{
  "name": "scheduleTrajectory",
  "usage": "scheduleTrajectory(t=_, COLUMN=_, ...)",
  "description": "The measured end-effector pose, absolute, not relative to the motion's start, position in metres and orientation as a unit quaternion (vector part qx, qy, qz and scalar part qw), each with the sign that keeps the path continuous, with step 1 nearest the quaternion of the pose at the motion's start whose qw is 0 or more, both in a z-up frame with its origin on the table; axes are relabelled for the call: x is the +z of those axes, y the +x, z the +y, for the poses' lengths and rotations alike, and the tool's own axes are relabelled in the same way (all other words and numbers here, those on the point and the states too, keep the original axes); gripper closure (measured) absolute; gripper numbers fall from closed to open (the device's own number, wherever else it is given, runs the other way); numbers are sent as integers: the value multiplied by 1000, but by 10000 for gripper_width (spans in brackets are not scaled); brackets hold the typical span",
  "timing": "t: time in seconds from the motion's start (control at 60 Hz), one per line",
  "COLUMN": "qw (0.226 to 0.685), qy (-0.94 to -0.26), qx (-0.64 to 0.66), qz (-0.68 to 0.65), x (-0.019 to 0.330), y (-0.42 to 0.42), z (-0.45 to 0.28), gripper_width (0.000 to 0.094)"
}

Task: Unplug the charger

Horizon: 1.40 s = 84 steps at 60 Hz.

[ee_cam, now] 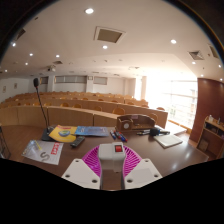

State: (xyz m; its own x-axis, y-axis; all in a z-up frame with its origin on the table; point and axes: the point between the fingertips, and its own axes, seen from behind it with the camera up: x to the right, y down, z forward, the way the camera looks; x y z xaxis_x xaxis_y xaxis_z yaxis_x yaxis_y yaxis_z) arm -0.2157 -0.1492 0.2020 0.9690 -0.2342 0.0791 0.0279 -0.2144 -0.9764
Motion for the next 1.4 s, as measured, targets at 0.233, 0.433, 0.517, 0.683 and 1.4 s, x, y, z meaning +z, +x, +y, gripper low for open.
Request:
scheduleTrajectory(t=0.233, qw=516, qy=-851, qx=-83, qz=57, x=50, y=-150, z=-164, gripper_width=627)
scheduleTrajectory(t=0.433, qw=490, qy=-870, qx=-35, qz=35, x=18, y=-150, z=-161, gripper_width=486)
scheduleTrajectory(t=0.517, qw=488, qy=-872, qx=-28, qz=28, x=26, y=-152, z=-165, gripper_width=234)
scheduleTrajectory(t=0.683, qw=506, qy=-862, qx=-18, qz=21, x=56, y=-167, z=-187, gripper_width=77)
scheduleTrajectory(t=1.4, qw=527, qy=-846, qx=-77, qz=34, x=145, y=-252, z=-451, gripper_width=87)
